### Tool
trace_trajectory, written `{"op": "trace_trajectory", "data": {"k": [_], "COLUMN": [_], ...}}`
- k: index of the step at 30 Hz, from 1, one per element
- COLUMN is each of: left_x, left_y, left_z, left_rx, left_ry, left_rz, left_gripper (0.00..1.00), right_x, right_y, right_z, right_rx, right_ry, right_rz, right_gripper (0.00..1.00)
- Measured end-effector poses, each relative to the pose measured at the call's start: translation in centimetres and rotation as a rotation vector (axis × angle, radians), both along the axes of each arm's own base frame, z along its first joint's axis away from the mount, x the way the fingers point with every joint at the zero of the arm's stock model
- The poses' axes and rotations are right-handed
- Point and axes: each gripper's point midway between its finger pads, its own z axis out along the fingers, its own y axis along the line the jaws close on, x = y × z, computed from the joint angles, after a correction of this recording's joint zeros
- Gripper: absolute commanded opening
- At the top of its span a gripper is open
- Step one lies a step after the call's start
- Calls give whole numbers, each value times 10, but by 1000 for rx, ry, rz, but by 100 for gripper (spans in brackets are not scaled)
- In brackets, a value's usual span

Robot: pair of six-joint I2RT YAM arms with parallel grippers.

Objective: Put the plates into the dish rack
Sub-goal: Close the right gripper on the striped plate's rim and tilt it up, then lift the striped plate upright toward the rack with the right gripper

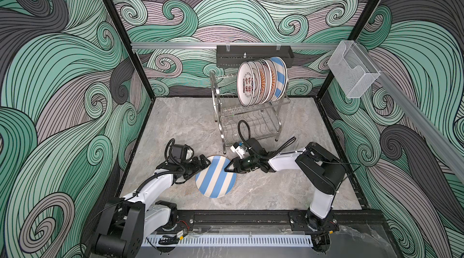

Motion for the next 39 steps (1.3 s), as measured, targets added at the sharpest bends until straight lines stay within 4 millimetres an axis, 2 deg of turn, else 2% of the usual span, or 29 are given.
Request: {"op": "trace_trajectory", "data": {"k": [8, 10, 15, 18, 21, 24, 28, 30, 32, 36, 39], "left_x": [0, 0, 6, 11, 19, 36, 62, 70, 75, 77, 77], "left_y": [-4, -4, -6, -8, -10, -12, -10, -3, 7, 30, 34], "left_z": [1, 2, 11, 18, 32, 64, 115, 130, 136, 136, 136], "left_rx": [5, 10, 14, 15, 23, 34, 43, 45, 45, 38, 18], "left_ry": [6, 9, -14, -29, -42, -103, -225, -265, -280, -273, -268], "left_rz": [-19, -24, -40, -52, -69, -94, -113, -109, -99, -58, -64], "left_gripper": [99, 99, 99, 98, 99, 98, 99, 99, 99, 99, 99], "right_x": [1, 2, 1, 3, 3, 0, -10, -15, -17, -13, -3], "right_y": [-1, -2, -7, -10, -14, -21, -37, -48, -60, -92, -114], "right_z": [10, 14, 29, 39, 48, 59, 84, 99, 117, 163, 202], "right_rx": [12, 17, 26, 27, 21, 10, -17, -40, -62, -102, -130], "right_ry": [-1, -9, -42, -70, -92, -116, -179, -221, -271, -395, -483], "right_rz": [-19, -26, -46, -60, -70, -76, -53, -40, -43, -102, -167], "right_gripper": [20, 12, 1, 0, 0, 0, 0, 0, 0, 0, 0]}}
